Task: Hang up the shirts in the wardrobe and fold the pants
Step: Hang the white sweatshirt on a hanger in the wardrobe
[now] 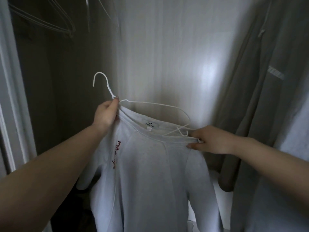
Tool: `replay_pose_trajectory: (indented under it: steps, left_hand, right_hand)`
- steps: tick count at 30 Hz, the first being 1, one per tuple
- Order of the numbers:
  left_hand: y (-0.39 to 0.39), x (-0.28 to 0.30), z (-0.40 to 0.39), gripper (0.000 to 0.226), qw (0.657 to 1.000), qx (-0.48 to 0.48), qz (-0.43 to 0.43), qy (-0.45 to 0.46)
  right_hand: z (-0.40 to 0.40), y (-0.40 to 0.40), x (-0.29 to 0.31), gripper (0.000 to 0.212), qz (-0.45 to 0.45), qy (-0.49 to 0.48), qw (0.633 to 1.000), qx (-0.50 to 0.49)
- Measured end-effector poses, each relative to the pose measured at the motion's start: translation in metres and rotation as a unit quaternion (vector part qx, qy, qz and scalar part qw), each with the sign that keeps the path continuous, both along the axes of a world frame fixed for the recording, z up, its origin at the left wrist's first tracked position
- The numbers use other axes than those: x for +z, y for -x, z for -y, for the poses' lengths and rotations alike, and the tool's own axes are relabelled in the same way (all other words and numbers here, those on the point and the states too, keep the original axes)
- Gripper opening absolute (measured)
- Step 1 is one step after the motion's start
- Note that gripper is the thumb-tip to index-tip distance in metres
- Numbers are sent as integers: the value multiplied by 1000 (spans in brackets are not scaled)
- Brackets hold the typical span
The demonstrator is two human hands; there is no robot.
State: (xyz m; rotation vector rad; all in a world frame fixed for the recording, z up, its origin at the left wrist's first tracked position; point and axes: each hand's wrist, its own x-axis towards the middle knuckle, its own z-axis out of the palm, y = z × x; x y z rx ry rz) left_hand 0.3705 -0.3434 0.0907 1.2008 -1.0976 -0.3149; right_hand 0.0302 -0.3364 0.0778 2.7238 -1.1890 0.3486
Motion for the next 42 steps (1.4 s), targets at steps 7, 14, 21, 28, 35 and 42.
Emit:
replay_pose_trajectory:
  steps: [7, 14, 21, 28, 35, 42]
  left_hand:
    - [3, -4, 3, 46, 998, 40, 51, 8]
    - [-1, -2, 5, 42, 999, 49, 3, 1]
    - [-3, -3, 5, 39, 998, 39, -53, -6]
    - [6, -8, 0, 48, 994, 36, 101, -7]
    - [54, -4, -1, 50, 983, -1, 184, -9]
    - [62, -2, -1, 27, 976, -86, 202, 1]
  right_hand:
    - [-7, 6, 17, 38, -32, 50, 998, 36]
    - [-9, 8, 27, 38, -83, 95, 989, 73]
    - [-10, 6, 23, 36, -72, 67, 990, 101]
    - [-1, 9, 33, 28, -39, 57, 995, 65]
    - [7, -13, 34, 24, -29, 92, 993, 65]
    - [11, 6, 34, 25, 62, 112, 991, 33]
